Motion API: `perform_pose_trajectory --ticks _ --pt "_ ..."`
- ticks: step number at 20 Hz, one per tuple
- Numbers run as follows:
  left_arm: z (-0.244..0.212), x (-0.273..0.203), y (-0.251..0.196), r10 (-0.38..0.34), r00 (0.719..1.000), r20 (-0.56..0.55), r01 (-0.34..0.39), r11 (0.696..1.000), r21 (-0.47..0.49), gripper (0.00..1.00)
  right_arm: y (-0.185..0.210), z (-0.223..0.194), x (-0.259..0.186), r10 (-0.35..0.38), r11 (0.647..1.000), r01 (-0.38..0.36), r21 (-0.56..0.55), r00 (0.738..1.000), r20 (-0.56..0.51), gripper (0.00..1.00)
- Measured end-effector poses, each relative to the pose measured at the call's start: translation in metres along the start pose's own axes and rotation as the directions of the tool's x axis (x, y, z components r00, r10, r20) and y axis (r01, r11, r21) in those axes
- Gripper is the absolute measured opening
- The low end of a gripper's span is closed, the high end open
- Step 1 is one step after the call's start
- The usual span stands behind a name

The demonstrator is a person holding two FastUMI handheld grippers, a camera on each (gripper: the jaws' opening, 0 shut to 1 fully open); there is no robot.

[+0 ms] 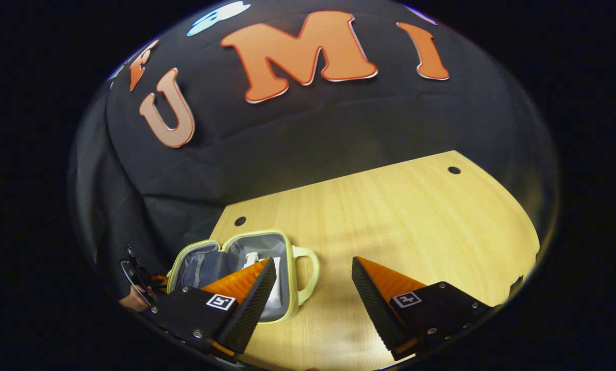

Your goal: First open the suitcase, pack the skin care products into it, and then close the suitcase.

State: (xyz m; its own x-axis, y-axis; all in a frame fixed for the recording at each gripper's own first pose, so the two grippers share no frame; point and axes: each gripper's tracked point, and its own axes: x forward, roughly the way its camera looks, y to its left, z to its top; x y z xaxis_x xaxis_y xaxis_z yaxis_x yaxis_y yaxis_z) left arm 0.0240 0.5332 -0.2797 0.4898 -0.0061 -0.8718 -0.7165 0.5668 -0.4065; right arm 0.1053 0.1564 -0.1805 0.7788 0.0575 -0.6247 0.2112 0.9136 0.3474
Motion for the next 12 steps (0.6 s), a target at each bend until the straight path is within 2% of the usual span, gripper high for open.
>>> perform_pose_trajectory --ticks 4,5,6,12 --pt "0.026 -0.032 -0.034 -0.021 0.993 0.118 0.001 0.986 0.166 0.16 -0.03 0.026 -0.013 -0.058 0.998 0.056 0.022 0.994 0.096 0.95" --pt "0.029 -0.042 -0.046 -0.028 0.99 0.14 -0.001 0.979 0.203 0.09 -0.037 0.03 -0.014 -0.07 0.998 0.069 0.014 0.991 0.116 0.95" --pt "0.028 -0.053 -0.054 -0.034 0.987 0.159 -0.005 0.97 0.241 0.09 -0.043 0.034 -0.017 -0.078 0.997 0.078 0.001 0.989 0.128 0.95" --pt "0.032 -0.119 -0.123 -0.132 0.951 0.281 0.011 0.919 0.394 0.08 -0.072 0.053 -0.029 -0.065 0.995 0.077 -0.066 0.983 0.169 0.95"
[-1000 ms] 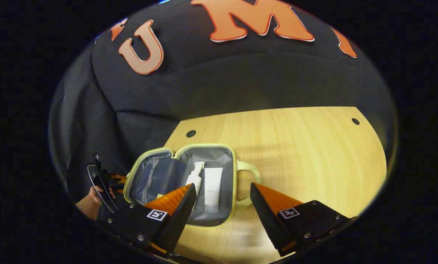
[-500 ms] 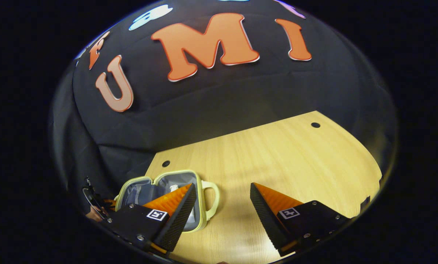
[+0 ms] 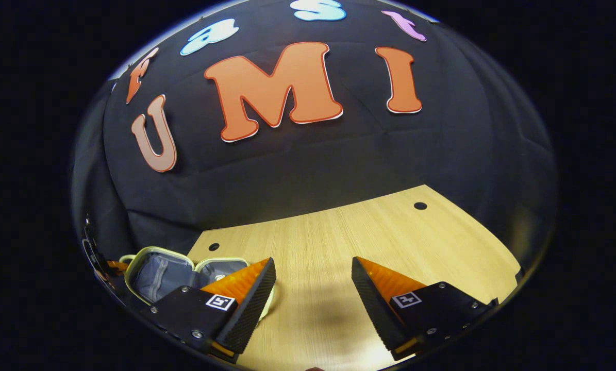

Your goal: First open the suitcase, pack the skin care products into it, and then close the suitcase.

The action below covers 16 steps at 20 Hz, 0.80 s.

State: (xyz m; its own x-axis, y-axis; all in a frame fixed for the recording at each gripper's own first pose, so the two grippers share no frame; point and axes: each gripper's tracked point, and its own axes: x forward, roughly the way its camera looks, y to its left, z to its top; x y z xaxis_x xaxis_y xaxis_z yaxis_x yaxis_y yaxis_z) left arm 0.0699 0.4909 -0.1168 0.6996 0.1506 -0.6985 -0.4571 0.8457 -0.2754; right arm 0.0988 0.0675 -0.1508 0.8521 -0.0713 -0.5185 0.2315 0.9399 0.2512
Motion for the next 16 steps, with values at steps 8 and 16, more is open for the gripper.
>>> perform_pose_trajectory --ticks 8,16 --pt "0.023 -0.049 -0.147 -0.153 0.984 0.091 0.136 0.976 0.17 0.08 -0.043 0.016 -0.005 0.039 0.999 -0.039 -0.016 0.999 0.029 0.95" --pt "-0.019 -0.066 -0.285 -0.28 0.959 0.031 0.26 0.923 0.285 0.08 -0.071 0.015 -0.009 0.076 0.996 -0.077 0.047 0.997 0.013 0.95"
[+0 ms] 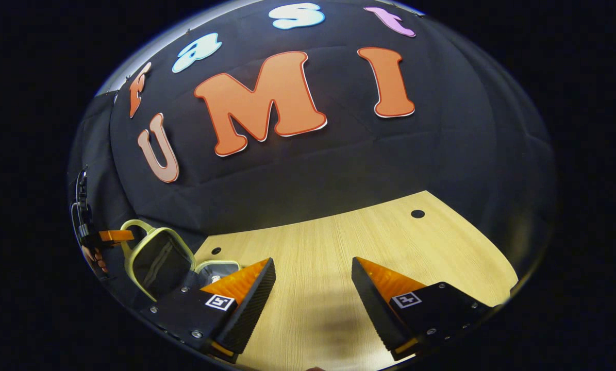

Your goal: First open the suitcase, pack the skin care products into it, and then close the suitcase.

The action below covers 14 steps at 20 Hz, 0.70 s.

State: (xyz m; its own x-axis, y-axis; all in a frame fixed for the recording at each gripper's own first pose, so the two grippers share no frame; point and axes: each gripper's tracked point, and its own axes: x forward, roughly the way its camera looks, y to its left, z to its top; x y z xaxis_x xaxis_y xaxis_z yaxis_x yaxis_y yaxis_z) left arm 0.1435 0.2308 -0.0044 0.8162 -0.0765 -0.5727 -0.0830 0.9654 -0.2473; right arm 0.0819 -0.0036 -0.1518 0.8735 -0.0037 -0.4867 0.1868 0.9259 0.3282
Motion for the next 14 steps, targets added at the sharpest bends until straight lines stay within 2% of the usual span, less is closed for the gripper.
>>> perform_pose_trajectory --ticks 5,10,14 --pt "-0.035 0.029 -0.067 -0.098 0.992 -0.075 0.103 0.992 0.066 0.08 -0.02 -0.001 -0.003 -0.017 0.999 0.017 0.043 1.0 0.002 0.95" --pt "-0.089 0.073 -0.132 -0.131 0.973 -0.191 0.163 0.974 0.159 0.08 -0.034 -0.004 -0.005 -0.032 0.999 0.032 0.04 0.999 -0.006 0.95" --pt "-0.13 0.104 -0.148 -0.119 0.951 -0.285 0.182 0.961 0.206 0.08 -0.049 -0.007 -0.006 -0.051 0.997 0.052 0.052 0.999 -0.016 0.95"
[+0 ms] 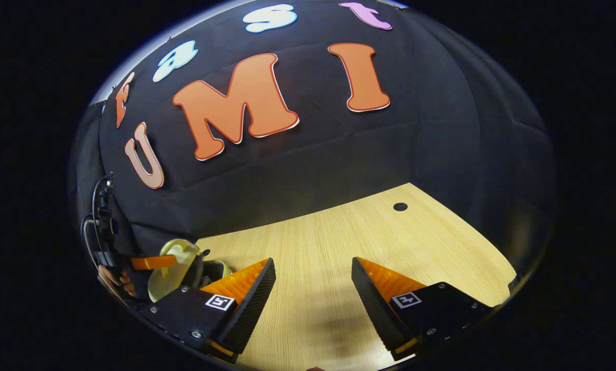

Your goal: First open the suitcase, pack the skin care products into it, and then close the suitcase.

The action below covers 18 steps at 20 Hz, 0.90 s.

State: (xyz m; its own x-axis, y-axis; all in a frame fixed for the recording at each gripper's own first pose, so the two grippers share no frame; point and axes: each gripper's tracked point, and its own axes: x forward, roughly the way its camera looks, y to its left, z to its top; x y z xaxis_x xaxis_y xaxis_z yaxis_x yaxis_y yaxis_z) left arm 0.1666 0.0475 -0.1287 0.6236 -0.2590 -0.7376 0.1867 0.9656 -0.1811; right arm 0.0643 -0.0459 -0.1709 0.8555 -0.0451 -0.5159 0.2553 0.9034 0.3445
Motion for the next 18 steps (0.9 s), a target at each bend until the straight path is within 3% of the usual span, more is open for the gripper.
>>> perform_pose_trajectory --ticks 3,5,7,10,11,12,13,15,16,18 --pt "-0.015 0.027 -0.011 0.039 0.997 -0.069 -0.034 0.997 0.067 0.09 -0.007 -0.001 0.002 -0.005 1.0 0.005 -0.005 1.0 -0.005 0.95" --pt "-0.02 0.032 -0.019 0.075 0.993 -0.089 -0.062 0.988 0.14 0.14 -0.01 -0.003 0.004 -0.004 1.0 0.004 -0.019 1.0 -0.011 0.95" --pt "-0.022 0.034 -0.025 0.099 0.989 -0.107 -0.082 0.985 0.15 0.22 -0.012 -0.002 0.007 0.001 0.999 -0.001 -0.032 1.0 -0.017 0.95" --pt "-0.034 0.038 -0.058 0.011 0.993 -0.118 -0.003 0.998 0.063 0.34 -0.016 0.0 0.01 0.009 0.999 -0.01 -0.043 1.0 -0.02 0.95" --pt "-0.032 0.037 -0.066 0.007 0.995 -0.104 0.0 0.998 0.063 0.42 -0.018 0.002 0.011 0.006 0.999 -0.007 -0.047 1.0 -0.014 0.95" --pt "-0.028 0.036 -0.072 0.017 0.996 -0.088 -0.011 0.997 0.072 0.63 -0.019 0.007 0.012 0.009 0.999 -0.009 -0.049 1.0 -0.003 0.95" --pt "-0.019 0.032 -0.075 0.029 0.998 -0.051 -0.025 0.996 0.084 0.73 -0.02 0.012 0.011 0.012 0.999 -0.011 -0.053 1.0 0.015 0.95" --pt "-0.003 0.023 -0.085 0.046 0.999 0.01 -0.047 0.994 0.095 0.77 -0.016 0.02 0.009 0.043 0.997 -0.04 -0.066 0.998 0.042 0.95" --pt "0.007 0.018 -0.092 0.049 0.997 0.052 -0.054 0.994 0.091 0.94 -0.015 0.028 0.007 0.052 0.996 -0.047 -0.072 0.996 0.075 0.95" --pt "0.025 0.004 -0.106 0.065 0.987 0.15 -0.078 0.994 0.082 1.0 -0.01 0.047 -0.001 0.082 0.993 -0.068 -0.094 0.984 0.155 0.96"
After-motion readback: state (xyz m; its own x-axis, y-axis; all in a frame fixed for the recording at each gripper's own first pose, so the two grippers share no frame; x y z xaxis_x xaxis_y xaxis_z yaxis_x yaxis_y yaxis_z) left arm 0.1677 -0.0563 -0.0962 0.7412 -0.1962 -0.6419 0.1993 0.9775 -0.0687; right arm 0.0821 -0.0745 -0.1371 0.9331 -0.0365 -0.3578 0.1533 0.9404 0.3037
